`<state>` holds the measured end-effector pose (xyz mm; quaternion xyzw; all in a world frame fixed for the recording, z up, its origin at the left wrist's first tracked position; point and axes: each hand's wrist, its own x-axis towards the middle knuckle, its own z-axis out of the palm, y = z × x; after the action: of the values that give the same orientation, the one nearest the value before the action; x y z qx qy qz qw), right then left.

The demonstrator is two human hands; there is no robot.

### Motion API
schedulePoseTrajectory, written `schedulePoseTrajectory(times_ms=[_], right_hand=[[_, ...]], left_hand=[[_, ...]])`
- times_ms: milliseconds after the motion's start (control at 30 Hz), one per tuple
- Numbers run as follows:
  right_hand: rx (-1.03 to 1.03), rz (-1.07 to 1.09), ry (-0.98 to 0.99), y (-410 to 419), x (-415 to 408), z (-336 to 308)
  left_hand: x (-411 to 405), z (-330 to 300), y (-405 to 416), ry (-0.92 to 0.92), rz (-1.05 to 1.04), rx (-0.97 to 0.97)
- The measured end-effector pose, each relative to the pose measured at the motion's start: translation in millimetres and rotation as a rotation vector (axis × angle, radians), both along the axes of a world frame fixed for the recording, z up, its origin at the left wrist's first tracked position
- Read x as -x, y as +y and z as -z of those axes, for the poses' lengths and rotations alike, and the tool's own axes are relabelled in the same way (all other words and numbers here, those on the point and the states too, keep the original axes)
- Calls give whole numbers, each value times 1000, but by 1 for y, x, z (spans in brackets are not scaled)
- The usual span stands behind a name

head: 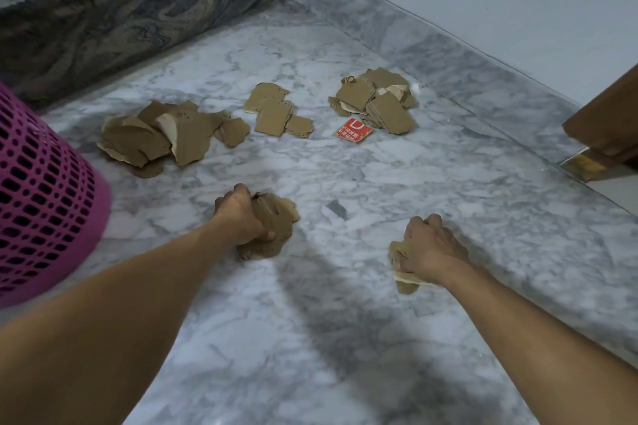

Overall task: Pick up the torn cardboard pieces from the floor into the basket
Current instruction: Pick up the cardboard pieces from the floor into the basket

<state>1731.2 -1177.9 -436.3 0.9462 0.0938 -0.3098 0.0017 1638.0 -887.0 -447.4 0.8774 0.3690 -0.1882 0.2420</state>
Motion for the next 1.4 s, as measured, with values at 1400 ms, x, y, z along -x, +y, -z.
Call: schedulePoseTrajectory(times_ms=[1400], right_hand=[[-817,-216,-44,406,167,-338]], left_hand=[[234,-349,242,-548,-485,-20]])
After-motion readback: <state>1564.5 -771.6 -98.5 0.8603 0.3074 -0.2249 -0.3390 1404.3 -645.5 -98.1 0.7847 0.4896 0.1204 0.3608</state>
